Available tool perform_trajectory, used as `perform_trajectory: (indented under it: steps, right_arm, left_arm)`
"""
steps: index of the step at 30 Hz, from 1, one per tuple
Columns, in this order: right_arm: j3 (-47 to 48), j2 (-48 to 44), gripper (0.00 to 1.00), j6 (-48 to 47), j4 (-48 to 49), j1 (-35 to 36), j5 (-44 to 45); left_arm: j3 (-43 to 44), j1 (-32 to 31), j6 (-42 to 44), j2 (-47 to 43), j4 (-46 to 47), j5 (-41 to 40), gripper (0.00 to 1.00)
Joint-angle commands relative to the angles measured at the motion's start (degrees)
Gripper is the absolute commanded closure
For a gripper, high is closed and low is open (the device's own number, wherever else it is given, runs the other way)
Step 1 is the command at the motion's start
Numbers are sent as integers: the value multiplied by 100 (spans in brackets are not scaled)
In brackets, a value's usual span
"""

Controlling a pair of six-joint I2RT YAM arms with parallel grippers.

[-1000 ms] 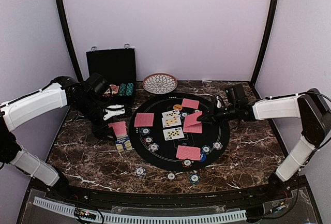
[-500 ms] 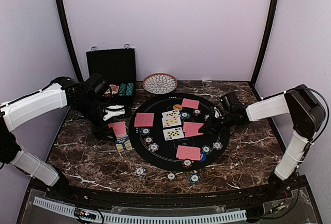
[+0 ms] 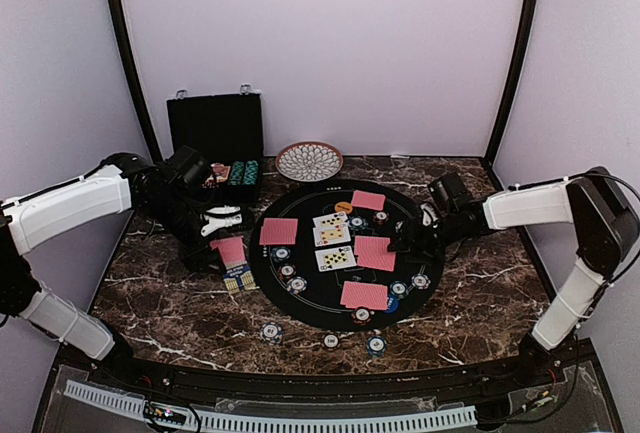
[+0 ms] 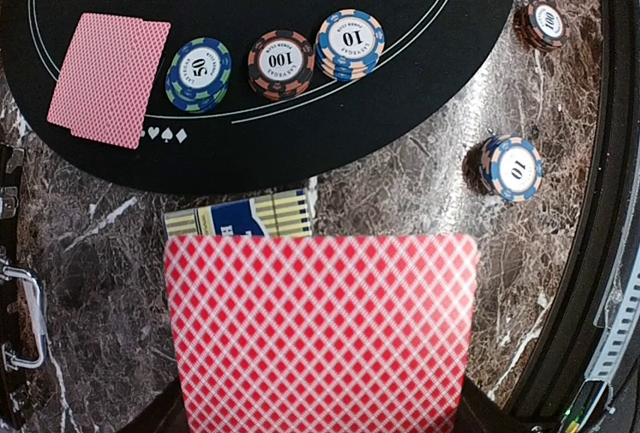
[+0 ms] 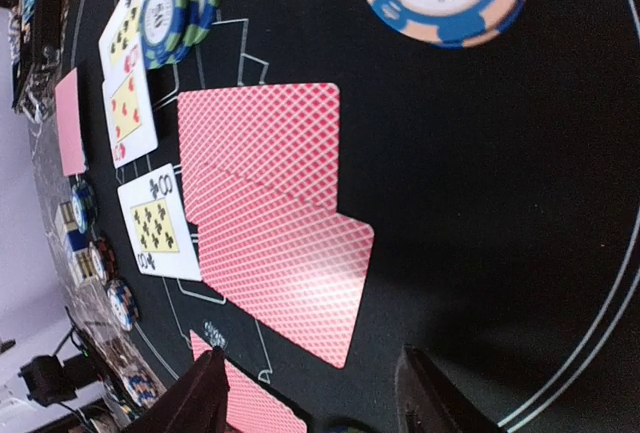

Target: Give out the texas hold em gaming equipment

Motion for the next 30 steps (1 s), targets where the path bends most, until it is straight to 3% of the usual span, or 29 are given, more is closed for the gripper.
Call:
perform_trajectory:
  steps: [1,6,14,23,30]
  right_arm:
    - [275,-672,33,-42,-361,-2,510]
    - [444,-1135,22,32,-530,168,857]
    - [758,-1200,19,72,-739,574,1085]
    - [642,-1376,18,221,-617,647,1100]
    - [434,-1650,17,309,-613,657,1201]
  left_arm:
    - [-193,126,47,-57,321,-35,100]
    - [-362,309,43,79,549,-63,100]
    - [-655,777,133,-104,543,7,100]
    - [-2152,1040,880,-1009,929,-471,100]
    - [-2552,1181,915,-671,1434,-458,100]
